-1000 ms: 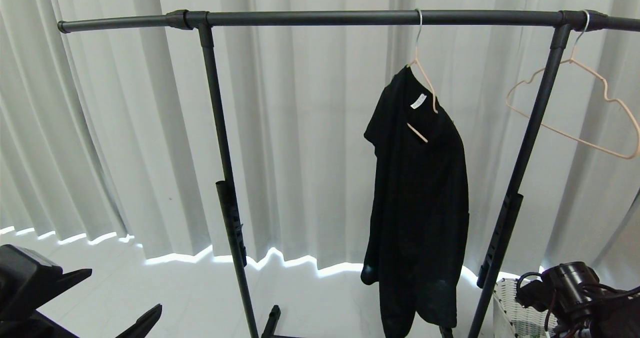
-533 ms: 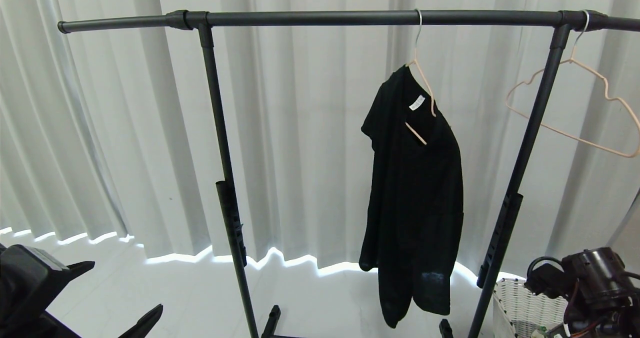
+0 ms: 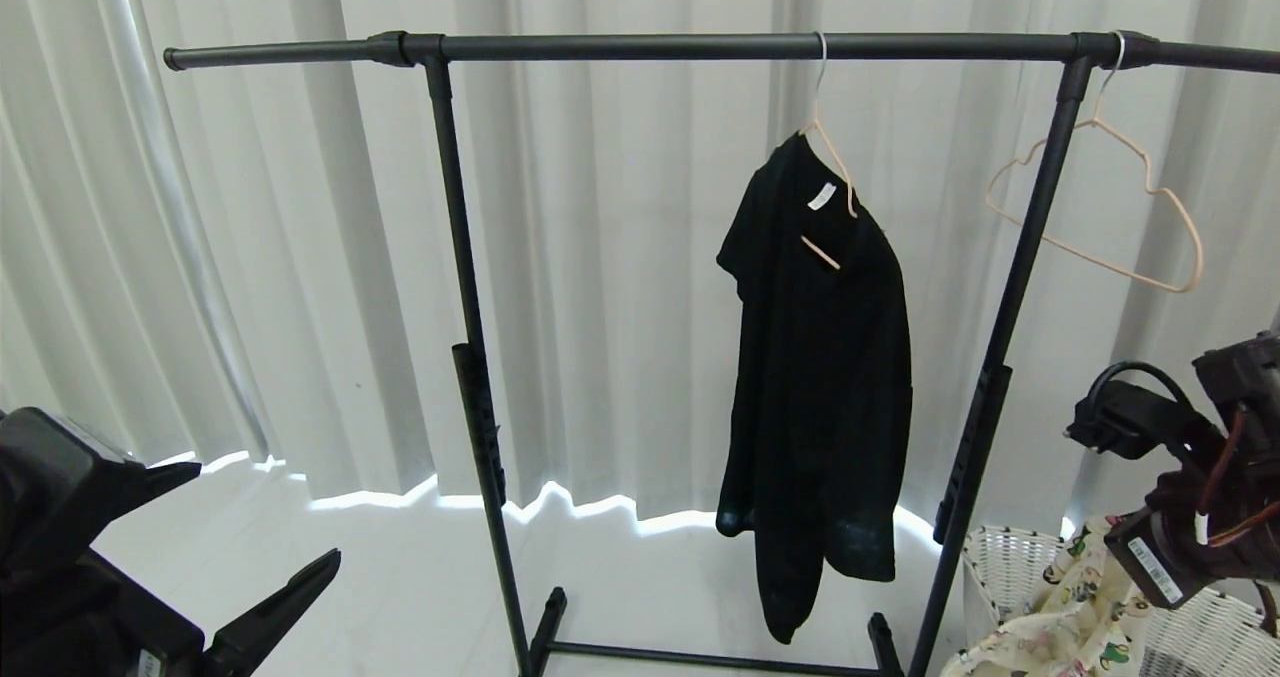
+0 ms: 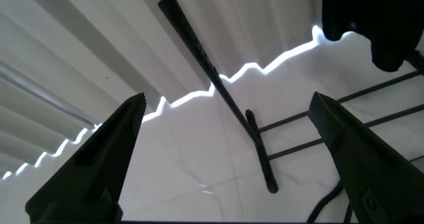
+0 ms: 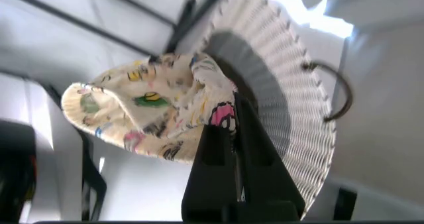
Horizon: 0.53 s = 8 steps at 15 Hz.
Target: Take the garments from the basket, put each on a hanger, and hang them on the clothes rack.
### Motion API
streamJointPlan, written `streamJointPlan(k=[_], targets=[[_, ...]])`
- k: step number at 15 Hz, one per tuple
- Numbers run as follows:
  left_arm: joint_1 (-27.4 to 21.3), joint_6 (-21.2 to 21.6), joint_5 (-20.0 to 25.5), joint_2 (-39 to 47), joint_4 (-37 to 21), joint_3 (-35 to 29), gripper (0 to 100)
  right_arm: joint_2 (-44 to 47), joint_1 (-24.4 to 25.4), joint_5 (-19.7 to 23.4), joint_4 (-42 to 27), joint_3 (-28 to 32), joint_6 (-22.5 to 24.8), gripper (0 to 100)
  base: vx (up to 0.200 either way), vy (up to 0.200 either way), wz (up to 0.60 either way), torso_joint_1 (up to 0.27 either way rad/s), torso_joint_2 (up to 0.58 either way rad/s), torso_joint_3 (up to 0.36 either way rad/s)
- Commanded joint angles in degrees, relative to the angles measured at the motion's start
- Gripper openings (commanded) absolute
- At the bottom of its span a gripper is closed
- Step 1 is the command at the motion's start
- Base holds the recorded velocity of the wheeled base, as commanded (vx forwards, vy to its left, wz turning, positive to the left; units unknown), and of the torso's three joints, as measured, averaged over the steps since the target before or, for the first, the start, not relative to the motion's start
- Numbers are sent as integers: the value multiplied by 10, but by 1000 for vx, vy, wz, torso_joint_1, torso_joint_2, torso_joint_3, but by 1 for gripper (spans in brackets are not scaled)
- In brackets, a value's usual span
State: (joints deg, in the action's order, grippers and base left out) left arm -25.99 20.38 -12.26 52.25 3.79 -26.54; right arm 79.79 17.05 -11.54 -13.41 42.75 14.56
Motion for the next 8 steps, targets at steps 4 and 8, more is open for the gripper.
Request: streamJointPlan(k=[4,8], targets=[[-40,-1,0,28,0,-24,100,-57,85,0,-9,50,-1,0,-100,0,0,0,0,4],[-86,-5,1,22,0,-21,100,-39,149,2,2,108,-3,0,0,0,0,0,0,0]])
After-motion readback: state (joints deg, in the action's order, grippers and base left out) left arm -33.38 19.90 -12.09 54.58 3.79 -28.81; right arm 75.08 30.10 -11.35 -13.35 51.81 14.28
